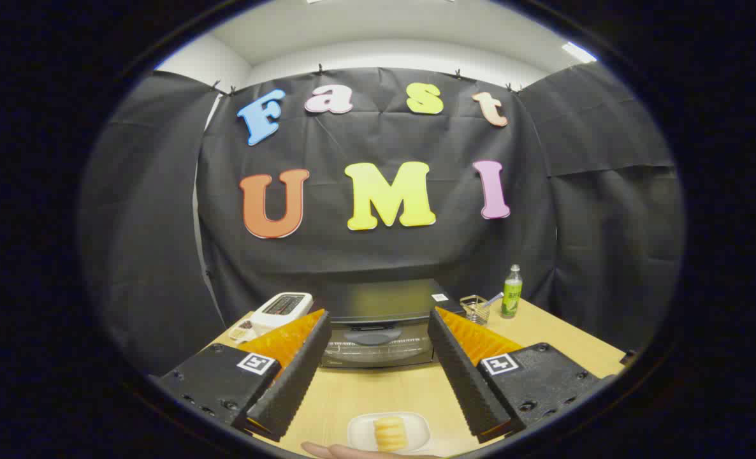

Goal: Open the toaster oven, put the food inside, and close the toaster oven door.

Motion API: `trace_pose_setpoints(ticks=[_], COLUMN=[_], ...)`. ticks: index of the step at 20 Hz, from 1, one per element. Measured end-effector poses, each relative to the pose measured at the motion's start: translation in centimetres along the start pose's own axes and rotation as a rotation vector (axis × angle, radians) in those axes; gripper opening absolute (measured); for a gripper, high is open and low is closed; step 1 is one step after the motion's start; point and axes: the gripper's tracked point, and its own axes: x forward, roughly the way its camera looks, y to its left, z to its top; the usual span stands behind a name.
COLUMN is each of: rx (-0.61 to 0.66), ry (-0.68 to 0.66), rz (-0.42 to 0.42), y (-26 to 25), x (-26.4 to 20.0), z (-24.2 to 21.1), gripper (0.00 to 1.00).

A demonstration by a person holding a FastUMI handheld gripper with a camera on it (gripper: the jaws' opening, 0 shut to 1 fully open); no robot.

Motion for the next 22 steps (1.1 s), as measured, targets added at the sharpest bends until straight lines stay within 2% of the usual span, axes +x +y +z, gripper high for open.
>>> trace_pose_setpoints(ticks=[15,22], rx=[-0.008,-0.076], ry=[0.011,0.058], rz=[0.0,0.059], y=[-0.3,2.1], x=[0.8,7.4], z=[-0.9,-2.9], gripper=[1.0,1.0])
